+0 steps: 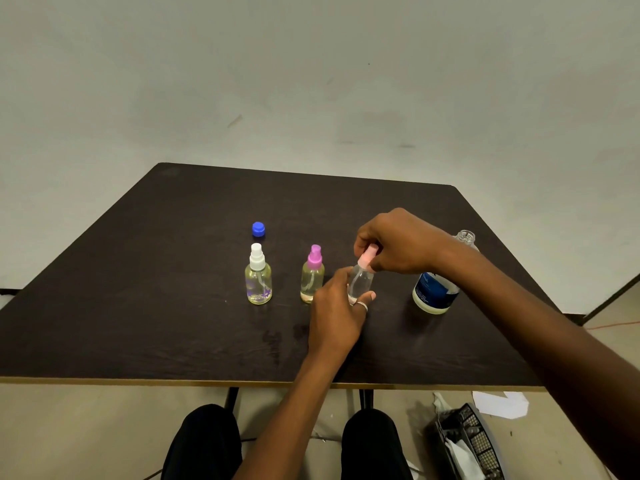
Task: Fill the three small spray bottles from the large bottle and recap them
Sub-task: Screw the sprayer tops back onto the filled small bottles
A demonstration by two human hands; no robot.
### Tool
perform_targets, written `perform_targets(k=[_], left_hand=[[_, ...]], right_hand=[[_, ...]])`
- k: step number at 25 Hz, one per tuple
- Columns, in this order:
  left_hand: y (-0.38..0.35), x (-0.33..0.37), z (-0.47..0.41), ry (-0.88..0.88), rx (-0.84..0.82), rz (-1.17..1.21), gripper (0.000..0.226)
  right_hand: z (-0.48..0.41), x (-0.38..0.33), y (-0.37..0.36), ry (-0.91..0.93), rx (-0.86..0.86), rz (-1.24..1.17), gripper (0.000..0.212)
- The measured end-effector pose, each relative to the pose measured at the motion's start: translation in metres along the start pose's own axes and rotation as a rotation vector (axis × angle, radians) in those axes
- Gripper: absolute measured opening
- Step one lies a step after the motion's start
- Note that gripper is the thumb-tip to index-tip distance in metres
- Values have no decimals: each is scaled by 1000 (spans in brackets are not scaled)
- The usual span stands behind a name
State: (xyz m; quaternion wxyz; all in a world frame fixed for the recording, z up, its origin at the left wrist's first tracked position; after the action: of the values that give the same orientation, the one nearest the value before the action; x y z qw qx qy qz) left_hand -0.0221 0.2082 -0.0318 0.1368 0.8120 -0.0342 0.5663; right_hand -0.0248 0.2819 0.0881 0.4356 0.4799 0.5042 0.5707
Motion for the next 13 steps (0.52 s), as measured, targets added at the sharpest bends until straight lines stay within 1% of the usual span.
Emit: perform_targets(k=[6,13], left_hand=[[0,0,0,0,-10,6,44],[0,0,0,12,-12,12,44]], right_hand=[[-3,-7,-1,47,-5,8,21],[-5,-1,-1,7,2,50,17]])
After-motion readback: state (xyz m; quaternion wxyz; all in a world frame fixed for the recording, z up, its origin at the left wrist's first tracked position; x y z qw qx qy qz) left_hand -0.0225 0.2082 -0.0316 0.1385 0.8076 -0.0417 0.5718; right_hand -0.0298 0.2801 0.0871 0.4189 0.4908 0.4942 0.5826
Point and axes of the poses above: each hand's wrist, its own z-axis away from the middle knuckle, its own y-axis out of the back of the hand, x = y × z, the point moved 10 cm from there along -z, towards the middle knuckle, and after that the axes turned 11 degrees about z, right-handed, at the moved point
